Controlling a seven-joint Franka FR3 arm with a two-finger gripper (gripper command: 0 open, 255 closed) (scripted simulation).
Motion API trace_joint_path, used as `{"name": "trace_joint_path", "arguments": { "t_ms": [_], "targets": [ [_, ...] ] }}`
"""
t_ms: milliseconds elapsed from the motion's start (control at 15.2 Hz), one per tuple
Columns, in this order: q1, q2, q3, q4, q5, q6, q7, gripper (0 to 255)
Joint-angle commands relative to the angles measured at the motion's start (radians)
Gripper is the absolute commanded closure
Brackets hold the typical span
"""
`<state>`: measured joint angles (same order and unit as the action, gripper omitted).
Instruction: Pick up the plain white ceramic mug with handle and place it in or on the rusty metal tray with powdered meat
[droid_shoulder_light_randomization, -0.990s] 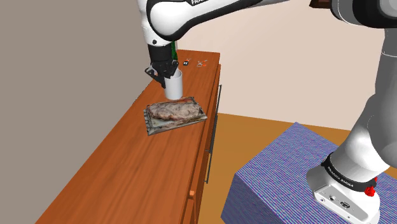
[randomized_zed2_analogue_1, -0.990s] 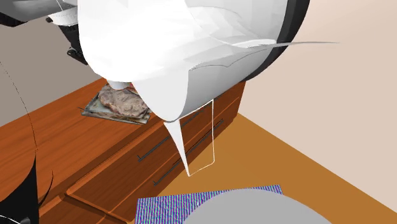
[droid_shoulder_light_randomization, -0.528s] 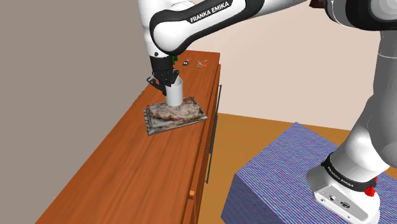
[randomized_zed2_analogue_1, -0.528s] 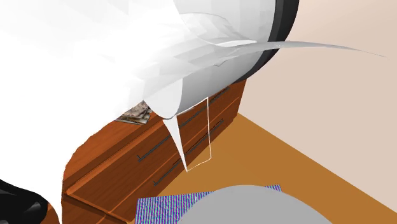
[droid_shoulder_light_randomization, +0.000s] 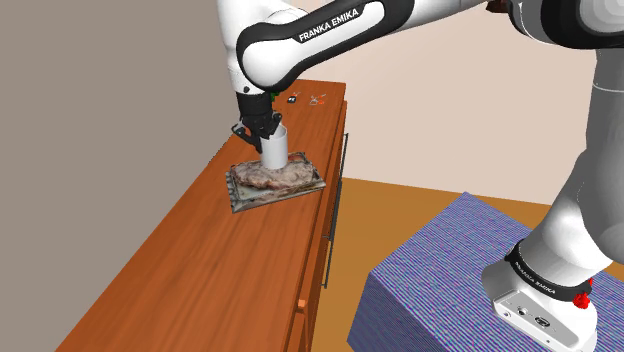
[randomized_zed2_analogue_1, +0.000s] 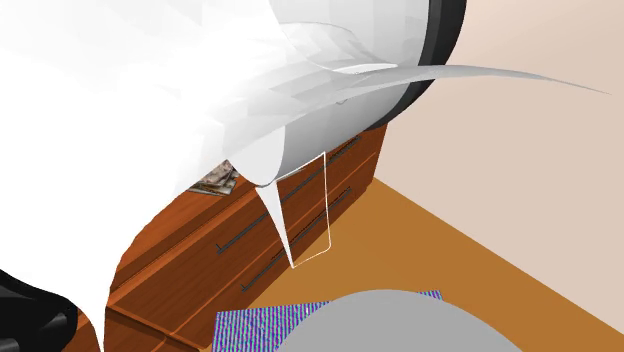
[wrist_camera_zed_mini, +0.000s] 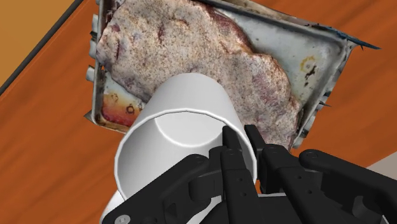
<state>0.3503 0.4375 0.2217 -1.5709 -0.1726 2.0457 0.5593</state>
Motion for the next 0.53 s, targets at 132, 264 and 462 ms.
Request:
{"name": "trace_joint_path", "arguments": {
  "t_ms": [132,264,462],
  "targets": [
    [0.000,0.000,0.000,0.000,0.000,0.000,0.000,0],
    [0.000,0.000,0.000,0.000,0.000,0.000,0.000,0],
    [0.001,-0.022,0.004,0.034,0.007,-0.056,-0.005,0]
  ]
}}
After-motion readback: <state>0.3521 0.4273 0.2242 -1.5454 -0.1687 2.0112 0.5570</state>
